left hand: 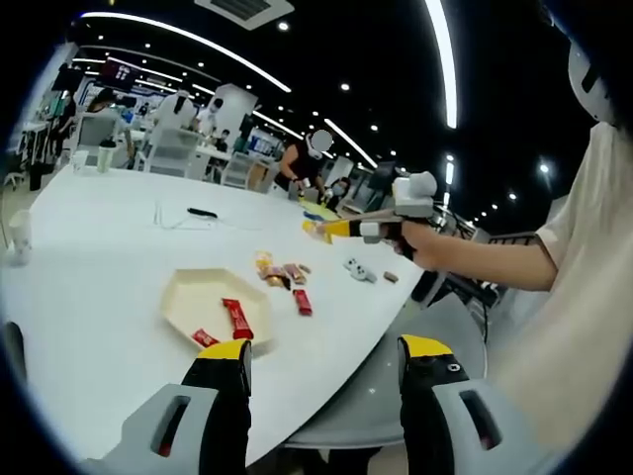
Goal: Place the target food into the container with the food tongs after gripping and lifting it, then release it inside without dropping or visibly crushing the food.
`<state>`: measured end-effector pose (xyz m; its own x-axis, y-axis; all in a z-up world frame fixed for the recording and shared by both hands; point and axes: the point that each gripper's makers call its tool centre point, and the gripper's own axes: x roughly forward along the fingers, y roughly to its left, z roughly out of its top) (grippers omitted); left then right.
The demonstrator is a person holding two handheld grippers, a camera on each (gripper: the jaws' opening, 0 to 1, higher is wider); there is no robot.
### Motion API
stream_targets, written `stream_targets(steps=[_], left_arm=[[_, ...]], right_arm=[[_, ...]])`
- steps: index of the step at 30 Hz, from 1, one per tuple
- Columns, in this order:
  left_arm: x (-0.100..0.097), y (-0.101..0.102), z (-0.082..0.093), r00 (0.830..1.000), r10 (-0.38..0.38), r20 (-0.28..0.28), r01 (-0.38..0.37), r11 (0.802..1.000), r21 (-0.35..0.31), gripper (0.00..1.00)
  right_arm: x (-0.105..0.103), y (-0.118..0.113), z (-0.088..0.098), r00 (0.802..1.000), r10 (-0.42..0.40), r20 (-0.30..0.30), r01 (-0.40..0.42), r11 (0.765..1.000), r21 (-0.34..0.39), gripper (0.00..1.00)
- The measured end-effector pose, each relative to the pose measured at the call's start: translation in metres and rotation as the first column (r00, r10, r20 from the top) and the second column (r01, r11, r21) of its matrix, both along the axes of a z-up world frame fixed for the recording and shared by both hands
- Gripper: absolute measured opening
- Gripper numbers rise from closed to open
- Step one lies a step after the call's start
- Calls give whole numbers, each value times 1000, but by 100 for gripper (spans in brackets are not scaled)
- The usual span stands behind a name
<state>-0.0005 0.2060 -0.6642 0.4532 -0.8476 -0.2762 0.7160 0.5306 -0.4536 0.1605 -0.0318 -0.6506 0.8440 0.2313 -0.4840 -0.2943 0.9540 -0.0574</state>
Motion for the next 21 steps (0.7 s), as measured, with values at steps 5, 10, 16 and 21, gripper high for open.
stream_targets(steps=[5, 10, 16, 21], left_arm=[[-2, -1, -1, 1000, -1, -1, 1, 1000, 1, 60], [-5, -2, 0, 1000, 4, 0, -4, 1000, 0, 60], [-8, 1, -1, 1000, 12, 1, -12, 1000, 1, 60], [-10, 3, -2, 1000, 17, 1, -17, 1000, 5, 60]], right_arm=[[0, 1, 4, 1000, 6, 8, -6, 1000, 3, 21], [1, 5, 7, 1000, 17, 15, -17, 1000, 5, 21], [1, 11, 11, 999, 32, 27, -33, 999, 6, 21], [3, 16, 14, 998, 44, 35, -44, 999, 8, 21]])
